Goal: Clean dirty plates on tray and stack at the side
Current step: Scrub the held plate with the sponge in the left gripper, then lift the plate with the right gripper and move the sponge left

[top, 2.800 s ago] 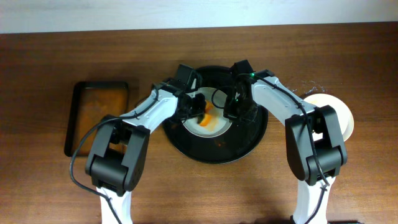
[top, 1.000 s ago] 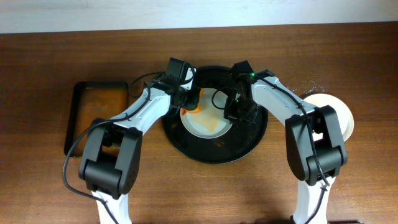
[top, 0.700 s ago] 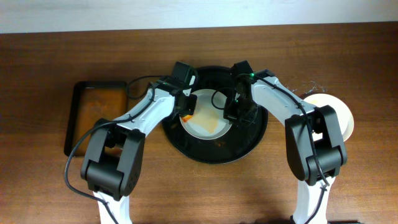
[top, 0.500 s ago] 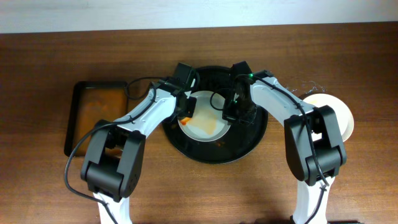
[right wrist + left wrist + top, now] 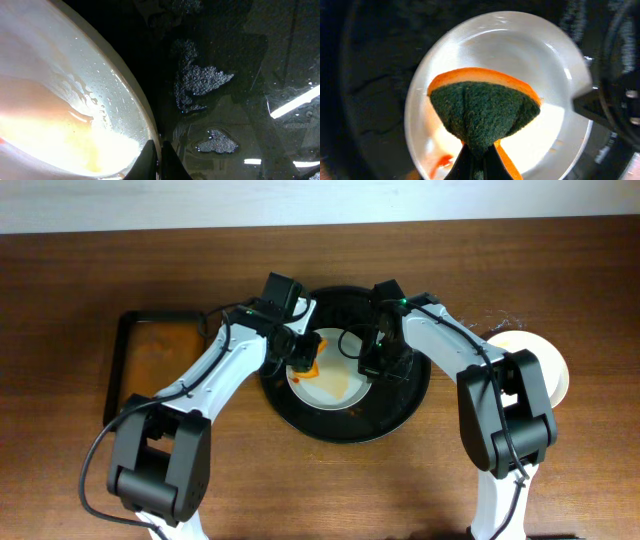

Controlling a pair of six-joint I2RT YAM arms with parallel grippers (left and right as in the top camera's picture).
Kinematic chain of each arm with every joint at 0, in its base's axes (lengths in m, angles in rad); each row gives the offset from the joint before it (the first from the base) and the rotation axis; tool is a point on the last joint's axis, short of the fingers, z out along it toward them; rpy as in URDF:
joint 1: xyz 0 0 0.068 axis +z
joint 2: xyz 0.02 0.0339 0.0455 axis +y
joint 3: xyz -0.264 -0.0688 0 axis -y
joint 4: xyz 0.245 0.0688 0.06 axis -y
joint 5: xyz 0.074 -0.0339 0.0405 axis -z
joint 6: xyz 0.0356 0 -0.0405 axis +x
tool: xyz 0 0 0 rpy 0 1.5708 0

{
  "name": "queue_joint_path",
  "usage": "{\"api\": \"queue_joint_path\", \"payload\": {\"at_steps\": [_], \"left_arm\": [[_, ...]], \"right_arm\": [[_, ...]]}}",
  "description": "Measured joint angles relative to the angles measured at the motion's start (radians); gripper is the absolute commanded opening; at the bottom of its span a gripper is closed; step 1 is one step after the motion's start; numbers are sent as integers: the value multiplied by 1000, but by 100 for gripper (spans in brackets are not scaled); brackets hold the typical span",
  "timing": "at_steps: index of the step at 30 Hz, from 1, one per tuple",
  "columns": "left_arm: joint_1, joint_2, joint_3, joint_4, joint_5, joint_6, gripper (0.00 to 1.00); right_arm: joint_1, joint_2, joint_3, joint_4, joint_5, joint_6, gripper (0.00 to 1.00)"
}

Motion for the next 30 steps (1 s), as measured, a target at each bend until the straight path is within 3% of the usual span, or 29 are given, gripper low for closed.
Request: {"api": "queue_joint_path", "payload": {"at_steps": [8,23,30], "left_arm": [[-55,108,-7,64,13,-4,0],[-77,121,1,51,-403,-7,0],[-61,121,129,-131,-546,-7,0]], "right_arm": [[0,0,0,-6,2,0,4],[0,0,0,-8,2,0,4],[0,0,0,-9,2,0,4]]}}
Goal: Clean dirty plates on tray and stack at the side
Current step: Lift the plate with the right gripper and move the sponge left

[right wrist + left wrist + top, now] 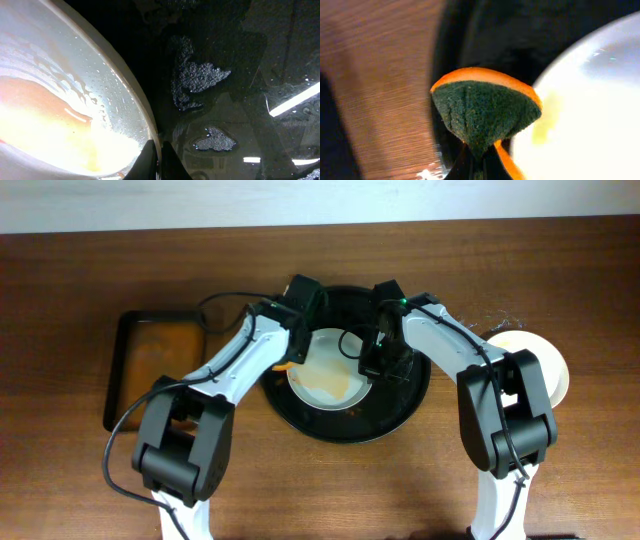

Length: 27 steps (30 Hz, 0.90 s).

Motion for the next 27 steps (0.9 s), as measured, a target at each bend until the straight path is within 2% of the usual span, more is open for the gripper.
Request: {"api": "queue_joint_path", "payload": {"at_steps": [5,8,13,16,21,27], "left_arm": [[10,-6,11,-42,-34,-2,0],[20,-57,11,-84,13,-19,0],[169,-143,13,-108,206,-56,0],[245,-151,13,-131,263,-57,0],[364,-190,13,-151,325,-60,0],[528,-193,13,-159,532,-56,0]], "right_arm": [[0,0,0,-9,1,0,4],[0,-18,-7,-17,43,0,4],[-1,-207,-21,-46,239,-23,4],[-1,-309,-21,-69,350,-26,4],[-2,-448,-24,-89,648,-97,4],[-2,-508,-24,-92,864,-156,4]]}}
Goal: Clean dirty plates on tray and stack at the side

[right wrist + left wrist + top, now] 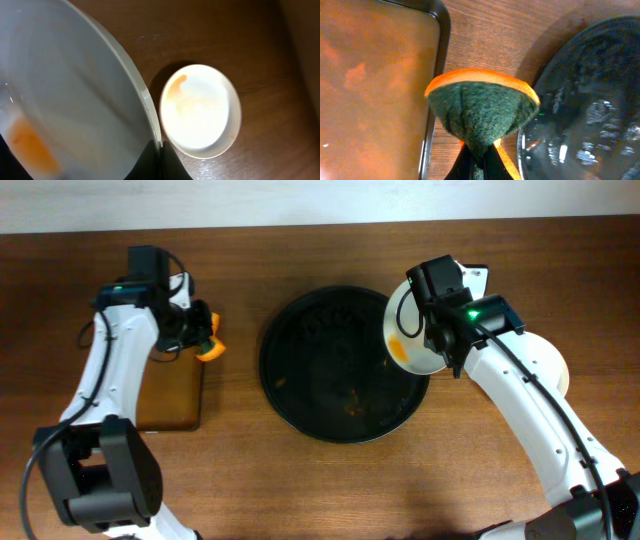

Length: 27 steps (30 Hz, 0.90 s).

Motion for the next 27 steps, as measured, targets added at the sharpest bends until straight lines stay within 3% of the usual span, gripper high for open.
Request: {"api": "queue_joint_path", "payload": {"at_steps": [6,17,23,27], "left_arm": [[166,0,0,-7,221,50,0],[433,0,0,-7,616,275,0],[449,0,0,-23,584,296,0],[440,0,0,-25,439,296,0]], "right_arm": [[11,0,0,-1,87,-30,4],[193,0,0,47,287,-122,4],[187,0,0,47,292,-12,4],[56,0,0,47,99,40,4]]}}
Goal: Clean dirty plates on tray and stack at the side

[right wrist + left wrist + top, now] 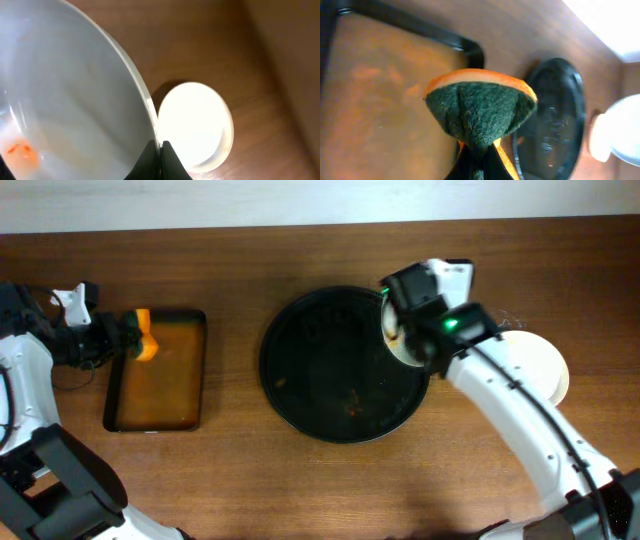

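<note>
My right gripper (160, 152) is shut on the rim of a white plate (65, 95), held tilted in the air over the right edge of the round black tray (330, 370). An orange smear (20, 150) remains low inside the plate. A second white plate (540, 365) lies on the table to the right, below the held one. At the far left, my left gripper (479, 167) is shut on the orange-and-green sponge (480, 112). It hangs over the top left of the rectangular tray (112, 380) of orange-brown liquid.
The round black tray holds only wet streaks and small orange crumbs (352, 405). The table (300, 480) is brown wood with a white wall (300, 200) along the back. My left arm reaches in from the left edge of the overhead view.
My left gripper has gone from the rectangular tray's right rim to above its top left, sponge still in it. The right gripper has shifted slightly left and the plate is tilted more edge-on.
First the sponge was pressed on the dirty plate in the black tray while my right gripper pinched its rim. Then the sponge sat at the plate's left edge. Later the sponge was by the rectangular tray and the plate was raised; now both are held further apart.
</note>
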Controlling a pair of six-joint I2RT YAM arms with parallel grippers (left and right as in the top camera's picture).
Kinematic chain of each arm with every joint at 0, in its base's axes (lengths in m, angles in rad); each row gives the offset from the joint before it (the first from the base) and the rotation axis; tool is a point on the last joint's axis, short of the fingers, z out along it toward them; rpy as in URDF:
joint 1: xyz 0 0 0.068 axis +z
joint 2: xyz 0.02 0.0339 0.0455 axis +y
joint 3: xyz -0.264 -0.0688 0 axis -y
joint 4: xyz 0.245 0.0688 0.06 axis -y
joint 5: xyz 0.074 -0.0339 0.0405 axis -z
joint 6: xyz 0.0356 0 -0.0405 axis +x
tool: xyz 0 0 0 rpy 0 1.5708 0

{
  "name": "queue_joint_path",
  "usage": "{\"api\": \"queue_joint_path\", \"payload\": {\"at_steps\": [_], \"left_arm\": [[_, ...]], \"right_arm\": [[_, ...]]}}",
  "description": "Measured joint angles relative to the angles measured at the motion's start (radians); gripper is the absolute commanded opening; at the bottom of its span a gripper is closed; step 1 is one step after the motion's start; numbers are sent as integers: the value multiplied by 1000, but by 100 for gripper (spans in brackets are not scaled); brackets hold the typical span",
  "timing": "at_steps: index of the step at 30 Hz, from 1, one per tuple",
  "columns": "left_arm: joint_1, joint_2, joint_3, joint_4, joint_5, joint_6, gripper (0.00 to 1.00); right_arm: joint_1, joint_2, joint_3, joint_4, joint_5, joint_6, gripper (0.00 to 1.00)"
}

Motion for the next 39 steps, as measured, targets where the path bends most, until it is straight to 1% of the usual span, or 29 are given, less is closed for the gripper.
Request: {"api": "queue_joint_path", "payload": {"at_steps": [2,3,6,9,11,16,17,18,19,20,21,25,27,29,31,33,36,39], "left_arm": [[-29,0,0,0,-83,0,0],[-56,0,0,0,-139,0,0],[-163,0,0,7,-325,0,0],[-235,0,0,18,-457,0,0],[-254,0,-1,25,-502,0,0],[-257,0,-42,46,-540,0,0],[-257,0,-48,52,-542,0,0],[-257,0,-56,59,-544,0,0],[-257,0,-61,60,-545,0,0],[-257,0,-61,61,-545,0,0],[-257,0,-62,61,-545,0,0],[-257,0,-63,61,-548,0,0],[-257,0,-63,62,-548,0,0],[-257,0,-63,63,-550,0,0],[-257,0,-72,75,-551,0,0],[-257,0,-107,122,-543,0,0],[-257,0,-197,242,-493,0,0],[-254,0,-333,393,-425,4,0]], "right_arm": [[-122,0,1,-8,-127,17,4],[-202,0,2,-21,-221,27,4],[-355,0,3,-51,-364,39,4],[-510,0,5,-106,-459,47,4],[-588,0,5,-128,-480,50,4],[-735,3,-13,-136,-500,50,4],[-764,14,-17,-135,-503,50,9],[-788,29,-20,-134,-504,52,35],[-806,42,-23,-132,-507,50,50],[-825,51,-23,-126,-508,50,63],[-838,53,-24,-117,-510,51,69],[-847,53,-24,-130,-531,51,73],[-847,53,-24,-154,-588,50,73],[-846,53,-24,-169,-708,-7,73],[-839,53,-24,-179,-766,-50,73],[-815,53,-24,-187,-797,-88,73],[-775,53,-24,-190,-814,-129,73],[-755,53,-25,-195,-822,-147,73]]}}
